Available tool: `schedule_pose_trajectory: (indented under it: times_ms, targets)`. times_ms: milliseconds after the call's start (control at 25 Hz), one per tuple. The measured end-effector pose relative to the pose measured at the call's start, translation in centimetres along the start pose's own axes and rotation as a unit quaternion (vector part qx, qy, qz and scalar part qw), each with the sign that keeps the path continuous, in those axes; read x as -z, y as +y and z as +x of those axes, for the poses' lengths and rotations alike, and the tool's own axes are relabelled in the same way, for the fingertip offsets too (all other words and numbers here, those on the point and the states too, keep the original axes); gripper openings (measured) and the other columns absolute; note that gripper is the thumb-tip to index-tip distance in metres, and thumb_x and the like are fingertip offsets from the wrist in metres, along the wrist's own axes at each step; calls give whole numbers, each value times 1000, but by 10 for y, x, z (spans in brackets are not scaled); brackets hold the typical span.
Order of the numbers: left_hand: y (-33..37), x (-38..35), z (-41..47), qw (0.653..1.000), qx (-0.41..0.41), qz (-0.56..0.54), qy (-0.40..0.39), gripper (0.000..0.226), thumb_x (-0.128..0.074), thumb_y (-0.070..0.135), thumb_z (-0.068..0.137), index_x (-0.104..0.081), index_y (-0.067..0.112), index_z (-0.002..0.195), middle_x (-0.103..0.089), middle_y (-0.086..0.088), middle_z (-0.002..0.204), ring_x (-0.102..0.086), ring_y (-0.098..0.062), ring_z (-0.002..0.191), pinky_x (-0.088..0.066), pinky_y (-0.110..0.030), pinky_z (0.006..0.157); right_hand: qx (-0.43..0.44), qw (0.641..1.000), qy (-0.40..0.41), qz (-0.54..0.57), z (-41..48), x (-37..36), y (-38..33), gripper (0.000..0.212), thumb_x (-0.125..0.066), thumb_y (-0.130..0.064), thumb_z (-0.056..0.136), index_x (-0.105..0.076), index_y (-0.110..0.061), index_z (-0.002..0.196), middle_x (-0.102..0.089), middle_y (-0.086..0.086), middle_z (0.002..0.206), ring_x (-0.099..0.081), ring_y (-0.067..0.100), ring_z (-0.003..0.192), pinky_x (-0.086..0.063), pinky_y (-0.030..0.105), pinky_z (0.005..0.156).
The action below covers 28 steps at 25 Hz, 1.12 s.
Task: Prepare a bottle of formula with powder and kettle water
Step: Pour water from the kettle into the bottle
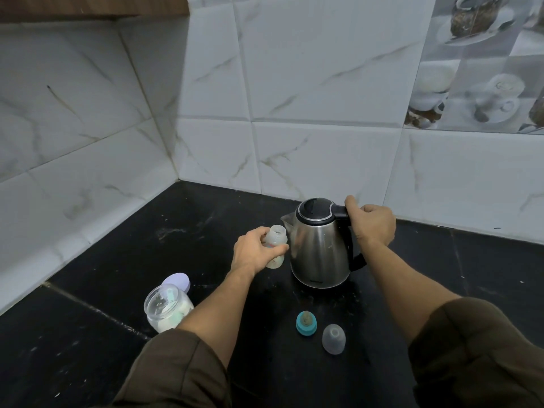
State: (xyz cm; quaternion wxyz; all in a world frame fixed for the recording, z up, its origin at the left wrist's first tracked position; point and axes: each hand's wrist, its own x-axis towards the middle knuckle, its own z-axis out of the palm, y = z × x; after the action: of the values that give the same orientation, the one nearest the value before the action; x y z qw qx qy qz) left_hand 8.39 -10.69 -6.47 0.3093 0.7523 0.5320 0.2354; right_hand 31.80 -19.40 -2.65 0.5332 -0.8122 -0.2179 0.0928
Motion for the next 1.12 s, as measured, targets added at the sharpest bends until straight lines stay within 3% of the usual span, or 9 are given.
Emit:
schedule_pose_trajectory:
  times_ms: [320,520,640,960,1120]
  targets:
    - [19,9,12,1000,-7,1,-17,58,-88,49,71,-72,30,123,-75,10,104,-69,-13,101,-54,-35,96,114,992,6,-57,19,21,-48,50,-59,-50,72,-35,-15,47,-26,-2,46,-31,22,47,-33,30,51]
    - [36,16,16,1000,-22,-6,0,58,-88,49,69,-72,34,123,-72,11,100,-68,-15,100,-53,-34,94,183,978,29,-96,23,36,-84,52,-57,-51,73,-58,-2,56,-45,4,47,-51,29,50,-48,35,53]
    - [44,20,17,999,-37,-9,6,54,-87,47,70,-73,35,120,-73,11,99,-68,-16,100,-52,-33,94,210,970,39,-116,21,43,-100,50,-57,-50,75,-62,-2,59,-46,3,47,-58,31,57,-48,34,55]
    - [54,26,18,998,-52,-9,16,47,-88,43,71,-75,33,115,-76,7,99,-67,-18,100,-52,-33,94,259,948,52,-175,19,57,-119,44,-54,-46,76,-50,-11,49,-37,3,46,-44,26,51,-30,28,50]
    - [56,24,16,998,-58,-6,11,45,-86,46,68,-75,37,111,-77,7,99,-68,-19,100,-53,-33,92,281,939,61,-190,17,59,-126,45,-53,-47,75,-48,-11,49,-38,4,46,-45,28,52,-30,28,51]
